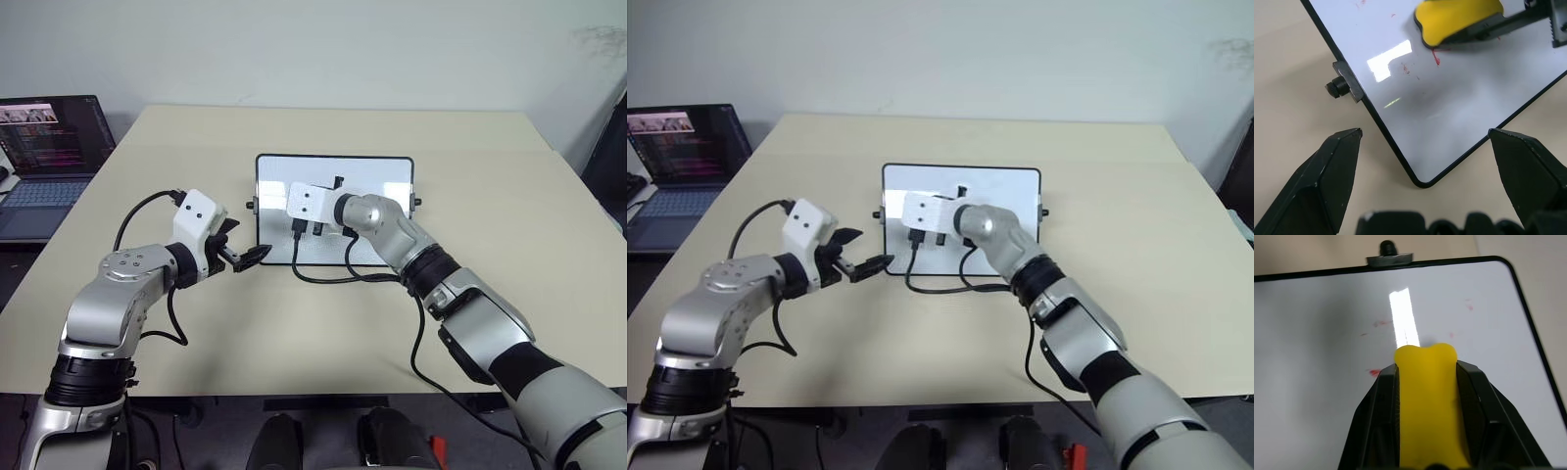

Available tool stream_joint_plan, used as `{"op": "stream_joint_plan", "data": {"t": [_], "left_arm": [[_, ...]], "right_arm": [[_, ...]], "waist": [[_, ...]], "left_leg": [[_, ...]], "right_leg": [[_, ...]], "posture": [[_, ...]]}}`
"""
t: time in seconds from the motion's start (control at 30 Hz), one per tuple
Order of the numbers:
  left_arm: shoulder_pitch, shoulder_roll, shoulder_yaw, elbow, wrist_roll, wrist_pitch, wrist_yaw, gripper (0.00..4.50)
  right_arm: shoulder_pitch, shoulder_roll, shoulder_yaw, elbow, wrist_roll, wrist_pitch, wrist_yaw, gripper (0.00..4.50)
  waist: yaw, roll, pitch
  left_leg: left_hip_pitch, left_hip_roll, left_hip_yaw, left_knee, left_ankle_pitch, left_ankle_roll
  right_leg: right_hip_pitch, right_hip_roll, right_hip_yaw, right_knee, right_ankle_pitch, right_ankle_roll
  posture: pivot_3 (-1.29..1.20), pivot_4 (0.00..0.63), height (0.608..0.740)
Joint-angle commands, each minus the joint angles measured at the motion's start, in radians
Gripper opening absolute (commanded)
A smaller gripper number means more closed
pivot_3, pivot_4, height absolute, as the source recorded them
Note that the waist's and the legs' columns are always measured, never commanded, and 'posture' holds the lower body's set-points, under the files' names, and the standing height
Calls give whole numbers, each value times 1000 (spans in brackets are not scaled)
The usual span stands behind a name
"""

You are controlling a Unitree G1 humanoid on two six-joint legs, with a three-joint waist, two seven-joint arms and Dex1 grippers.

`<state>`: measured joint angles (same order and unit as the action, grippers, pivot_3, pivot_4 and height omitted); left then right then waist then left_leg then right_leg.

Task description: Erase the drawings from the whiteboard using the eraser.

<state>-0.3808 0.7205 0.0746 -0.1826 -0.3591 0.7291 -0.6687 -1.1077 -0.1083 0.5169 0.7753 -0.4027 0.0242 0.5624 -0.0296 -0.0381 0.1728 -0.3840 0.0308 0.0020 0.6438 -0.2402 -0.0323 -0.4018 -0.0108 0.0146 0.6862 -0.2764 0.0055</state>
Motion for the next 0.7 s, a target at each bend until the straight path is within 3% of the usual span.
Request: {"op": "stream_joint_plan", "data": {"t": [0.03, 0.37, 0.7], "left_arm": [[-22, 1, 4, -11, 7, -23, -6, 4500], [-20, -4, 3, -10, 10, -24, -9, 4500], [-14, -7, 7, -19, 11, -22, -5, 4500]], "right_arm": [[55, -36, 24, 41, -37, 79, 58, 1255], [-23, -20, -39, 83, -25, 25, -132, 1255], [55, -55, 33, 49, -54, 67, 64, 1255]], "waist": [[0, 0, 0], [1, 1, 1], [0, 0, 0]], "left_leg": [[0, 0, 0, 0, 0, 0], [0, 0, -1, 0, 0, 0], [1, 0, -1, -2, 0, 0]], "right_leg": [[0, 0, 0, 0, 0, 0], [0, 0, 0, 0, 0, 0], [3, 0, -1, -5, 0, 0]], "posture": [[0, 150, 740], [0, 150, 740], [0, 150, 740]]}}
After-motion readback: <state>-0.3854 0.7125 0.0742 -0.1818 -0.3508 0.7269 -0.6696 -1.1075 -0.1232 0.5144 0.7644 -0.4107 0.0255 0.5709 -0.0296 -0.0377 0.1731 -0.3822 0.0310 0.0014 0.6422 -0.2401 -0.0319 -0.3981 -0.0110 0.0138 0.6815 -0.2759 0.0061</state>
